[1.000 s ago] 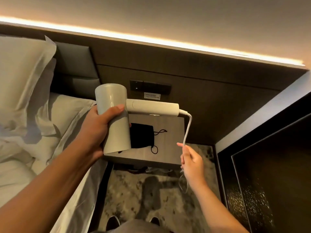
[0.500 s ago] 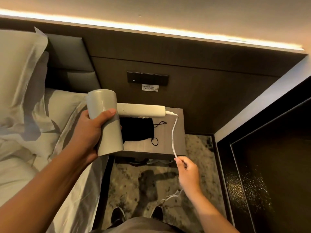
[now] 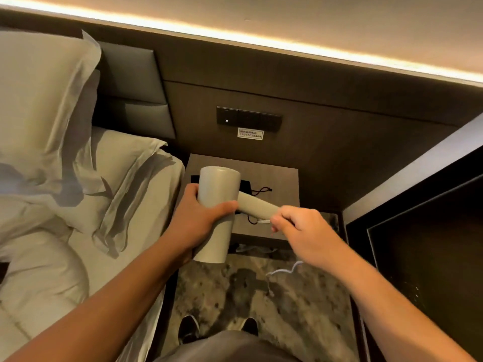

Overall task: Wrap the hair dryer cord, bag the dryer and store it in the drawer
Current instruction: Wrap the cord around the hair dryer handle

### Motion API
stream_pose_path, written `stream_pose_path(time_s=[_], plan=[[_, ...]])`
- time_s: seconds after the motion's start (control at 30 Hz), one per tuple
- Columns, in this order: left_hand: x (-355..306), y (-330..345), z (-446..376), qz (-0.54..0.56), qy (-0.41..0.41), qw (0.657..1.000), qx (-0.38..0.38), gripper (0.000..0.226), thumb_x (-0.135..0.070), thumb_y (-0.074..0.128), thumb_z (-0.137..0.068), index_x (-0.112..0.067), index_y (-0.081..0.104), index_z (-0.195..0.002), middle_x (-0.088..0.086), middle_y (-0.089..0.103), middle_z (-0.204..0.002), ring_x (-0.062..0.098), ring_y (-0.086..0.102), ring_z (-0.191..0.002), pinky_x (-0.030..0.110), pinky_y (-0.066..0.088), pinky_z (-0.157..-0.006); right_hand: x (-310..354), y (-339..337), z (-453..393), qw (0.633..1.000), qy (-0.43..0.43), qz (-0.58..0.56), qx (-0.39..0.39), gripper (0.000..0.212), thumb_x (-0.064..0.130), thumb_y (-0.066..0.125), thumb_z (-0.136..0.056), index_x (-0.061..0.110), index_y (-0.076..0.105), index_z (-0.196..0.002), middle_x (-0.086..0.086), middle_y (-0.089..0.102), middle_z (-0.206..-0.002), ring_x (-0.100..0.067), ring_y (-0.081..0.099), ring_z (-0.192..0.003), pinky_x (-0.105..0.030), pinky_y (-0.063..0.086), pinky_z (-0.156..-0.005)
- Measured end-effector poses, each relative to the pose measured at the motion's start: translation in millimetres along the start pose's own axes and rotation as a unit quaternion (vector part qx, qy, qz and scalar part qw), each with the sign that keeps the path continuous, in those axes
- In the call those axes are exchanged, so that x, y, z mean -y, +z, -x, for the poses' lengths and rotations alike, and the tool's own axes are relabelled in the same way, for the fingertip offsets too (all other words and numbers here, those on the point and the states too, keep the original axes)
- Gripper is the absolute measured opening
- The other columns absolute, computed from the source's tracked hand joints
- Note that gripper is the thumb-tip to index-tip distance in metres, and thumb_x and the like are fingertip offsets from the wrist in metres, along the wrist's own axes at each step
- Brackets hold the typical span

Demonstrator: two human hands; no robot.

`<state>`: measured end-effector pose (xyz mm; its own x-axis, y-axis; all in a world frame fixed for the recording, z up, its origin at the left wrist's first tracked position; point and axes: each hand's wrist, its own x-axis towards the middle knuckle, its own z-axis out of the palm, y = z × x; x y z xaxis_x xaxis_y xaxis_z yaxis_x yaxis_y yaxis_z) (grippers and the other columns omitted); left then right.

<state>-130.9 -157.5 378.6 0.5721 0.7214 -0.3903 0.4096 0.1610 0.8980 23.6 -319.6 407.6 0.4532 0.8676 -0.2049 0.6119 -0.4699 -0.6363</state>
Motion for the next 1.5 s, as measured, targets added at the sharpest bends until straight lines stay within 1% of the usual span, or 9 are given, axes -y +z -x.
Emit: stream_pose_path(time_s=[0.1, 0.23, 0.47, 0.73, 0.97, 1.17, 1.27, 1.37, 1.5], plan=[[0, -3, 5, 0.004, 0.013, 0.999, 0.044, 0.051, -0.043, 0.086, -0.074, -0.039, 0.045, -0.105, 0.004, 0.062, -0.109, 0.021, 0.068, -0.089, 0.03, 0.056, -0.059, 15, -27, 1, 0.997, -0.02, 0.025, 0.066, 0.024, 0.031, 0.052, -0.1, 0.027, 0.069, -0.083, 0.013, 0.063, -0.073, 0.008, 0.056, -0.068, -0.014, 0.037, -0.054], [-14, -15, 11, 0.005, 0.026, 0.994, 0.111, 0.068, -0.061, 0.079, -0.054, -0.045, 0.044, -0.109, 0.001, 0.061, -0.112, 0.02, 0.069, -0.092, 0.027, 0.057, -0.06, 31, -50, 3, 0.992, -0.071, 0.054, 0.088, 0.02, 0.03, 0.053, -0.099, 0.031, 0.07, -0.088, 0.018, 0.066, -0.082, 0.005, 0.059, -0.085, -0.011, 0.04, -0.065], [-24, -40, 12, 0.014, 0.036, 0.987, 0.156, 0.083, -0.063, 0.075, -0.049, -0.045, 0.042, -0.122, 0.006, 0.061, -0.116, 0.026, 0.068, -0.098, 0.032, 0.058, -0.067, 41, -56, -7, 0.992, -0.099, 0.034, 0.076, 0.019, 0.027, 0.056, -0.099, 0.028, 0.074, -0.094, 0.023, 0.069, -0.077, 0.006, 0.062, -0.071, -0.011, 0.046, -0.065], [-24, -63, 9, -0.091, 0.064, 0.975, 0.193, 0.073, -0.067, 0.074, -0.049, -0.058, 0.041, -0.113, -0.009, 0.058, -0.114, 0.003, 0.066, -0.092, 0.022, 0.058, -0.068, 52, -44, -14, 0.942, -0.189, 0.259, 0.101, 0.023, 0.044, 0.049, -0.099, 0.037, 0.068, -0.109, 0.016, 0.072, -0.096, -0.003, 0.066, -0.086, -0.027, 0.054, -0.081], [-11, -72, 12, 0.123, -0.021, 0.944, 0.304, 0.082, -0.041, 0.087, -0.057, -0.029, 0.053, -0.131, 0.01, 0.072, -0.102, 0.031, 0.072, -0.083, 0.041, 0.06, -0.068, 35, -32, -16, 0.994, -0.078, -0.041, -0.058, 0.053, 0.072, 0.069, -0.062, 0.02, 0.06, -0.066, 0.005, 0.06, -0.057, -0.003, 0.051, -0.05, -0.017, 0.047, -0.049], [5, -66, 22, 0.32, -0.126, 0.871, 0.35, 0.083, -0.03, 0.098, -0.053, -0.006, 0.061, -0.124, 0.025, 0.068, -0.088, 0.033, 0.071, -0.074, 0.042, 0.063, -0.065, 33, 10, -14, 0.962, 0.018, -0.256, -0.095, 0.068, 0.062, 0.073, -0.062, -0.004, 0.064, -0.077, -0.025, 0.066, -0.073, -0.027, 0.061, -0.061, -0.024, 0.048, -0.05], [12, -62, 27, 0.358, -0.151, 0.86, 0.331, 0.083, -0.028, 0.098, -0.051, -0.002, 0.062, -0.121, 0.026, 0.066, -0.085, 0.034, 0.07, -0.07, 0.042, 0.063, -0.064, 35, 23, -10, 0.922, 0.062, -0.375, -0.076, 0.052, 0.046, 0.074, -0.067, -0.003, 0.066, -0.084, -0.033, 0.068, -0.083, -0.037, 0.065, -0.069, -0.028, 0.054, -0.05], [23, -59, 30, 0.39, -0.163, 0.85, 0.314, 0.074, -0.028, 0.097, -0.054, 0.001, 0.068, -0.115, 0.025, 0.066, -0.088, 0.034, 0.069, -0.071, 0.042, 0.062, -0.065, 35, 35, -6, 0.892, 0.062, -0.44, -0.087, 0.013, 0.017, 0.07, -0.079, 0.006, 0.071, -0.086, -0.026, 0.068, -0.087, -0.022, 0.067, -0.074, -0.024, 0.056, -0.059], [36, -56, 28, 0.413, -0.148, 0.852, 0.286, 0.064, -0.033, 0.094, -0.059, -0.002, 0.075, -0.112, 0.021, 0.068, -0.094, 0.032, 0.068, -0.076, 0.042, 0.061, -0.068, 29, 69, 2, 0.839, 0.207, -0.495, -0.089, 0.021, -0.008, 0.053, -0.095, 0.003, 0.066, -0.108, -0.014, 0.066, -0.106, -0.03, 0.064, -0.101, -0.021, 0.055, -0.062]])
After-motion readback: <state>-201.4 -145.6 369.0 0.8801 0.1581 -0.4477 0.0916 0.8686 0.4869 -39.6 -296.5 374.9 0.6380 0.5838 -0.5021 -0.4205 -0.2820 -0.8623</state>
